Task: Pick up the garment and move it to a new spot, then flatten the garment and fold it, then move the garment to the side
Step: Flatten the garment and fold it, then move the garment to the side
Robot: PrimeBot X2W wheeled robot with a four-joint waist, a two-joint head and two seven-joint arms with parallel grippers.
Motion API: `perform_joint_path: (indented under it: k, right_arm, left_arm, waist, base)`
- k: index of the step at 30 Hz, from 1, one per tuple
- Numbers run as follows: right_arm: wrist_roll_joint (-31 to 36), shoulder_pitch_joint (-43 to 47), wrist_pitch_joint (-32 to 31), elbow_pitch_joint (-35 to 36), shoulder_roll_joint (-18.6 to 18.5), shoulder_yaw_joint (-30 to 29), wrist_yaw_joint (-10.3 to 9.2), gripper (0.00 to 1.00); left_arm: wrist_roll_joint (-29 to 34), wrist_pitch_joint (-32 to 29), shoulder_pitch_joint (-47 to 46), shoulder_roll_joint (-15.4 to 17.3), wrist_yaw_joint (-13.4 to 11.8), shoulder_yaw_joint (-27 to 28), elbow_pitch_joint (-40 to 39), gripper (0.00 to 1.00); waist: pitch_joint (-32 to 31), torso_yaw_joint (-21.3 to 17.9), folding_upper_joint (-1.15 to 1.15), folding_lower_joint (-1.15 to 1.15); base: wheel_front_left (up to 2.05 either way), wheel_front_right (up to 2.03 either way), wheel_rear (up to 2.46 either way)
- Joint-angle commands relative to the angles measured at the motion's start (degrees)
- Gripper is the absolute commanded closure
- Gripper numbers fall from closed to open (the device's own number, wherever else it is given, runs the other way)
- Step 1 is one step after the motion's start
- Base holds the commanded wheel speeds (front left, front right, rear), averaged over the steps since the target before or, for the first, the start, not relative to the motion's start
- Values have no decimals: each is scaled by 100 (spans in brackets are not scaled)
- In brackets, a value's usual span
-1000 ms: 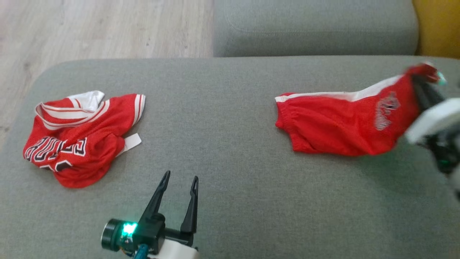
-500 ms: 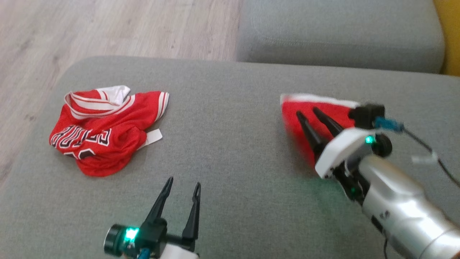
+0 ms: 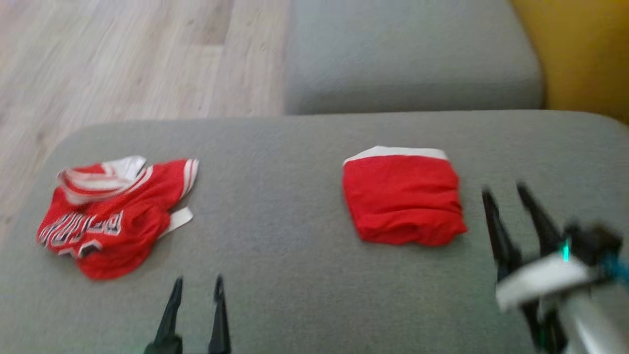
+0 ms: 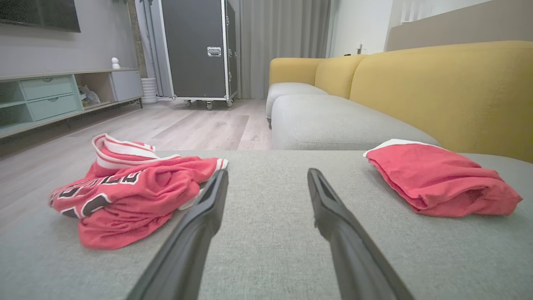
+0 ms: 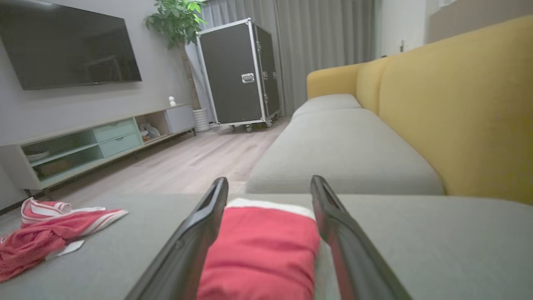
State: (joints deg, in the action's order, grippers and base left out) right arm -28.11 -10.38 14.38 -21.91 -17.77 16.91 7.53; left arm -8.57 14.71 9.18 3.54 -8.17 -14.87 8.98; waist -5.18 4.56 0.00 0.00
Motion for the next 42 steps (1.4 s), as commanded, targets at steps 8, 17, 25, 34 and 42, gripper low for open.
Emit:
perform_joint_path:
  k: [8, 17, 25, 34, 42]
  right_arm:
    - [986, 1853, 62, 1227, 534, -767, -4, 0]
    - [1154, 2212, 62, 1269, 682, -838, -4, 0]
    - [1123, 2241, 62, 1207, 707, -866, -4, 0]
    - [1094, 2179, 62, 1158, 724, -843, -4, 0]
    - [1136, 2216, 62, 1159, 698, -833, -4, 0]
  left_arm:
    - [30, 29, 453, -57, -139, 348, -515, 0]
    - [37, 29, 639, -63, -232, 471, -536, 0]
    - [60, 29, 645, -65, -213, 522, -502, 0]
    - [5, 29, 657, -66, -230, 557, -478, 0]
    - [15, 29, 640, -66, -206, 561, -450, 0]
  waist:
    - [-397, -293, 0, 0]
    - [-430, -338, 0, 0]
    - [-424, -292, 0, 0]
    - [-401, -330, 0, 0]
    - [-431, -306, 0, 0]
  base:
    - [0, 0, 0]
    - [0, 0, 0]
    - [0, 0, 0]
    - [0, 0, 0]
    - [0, 0, 0]
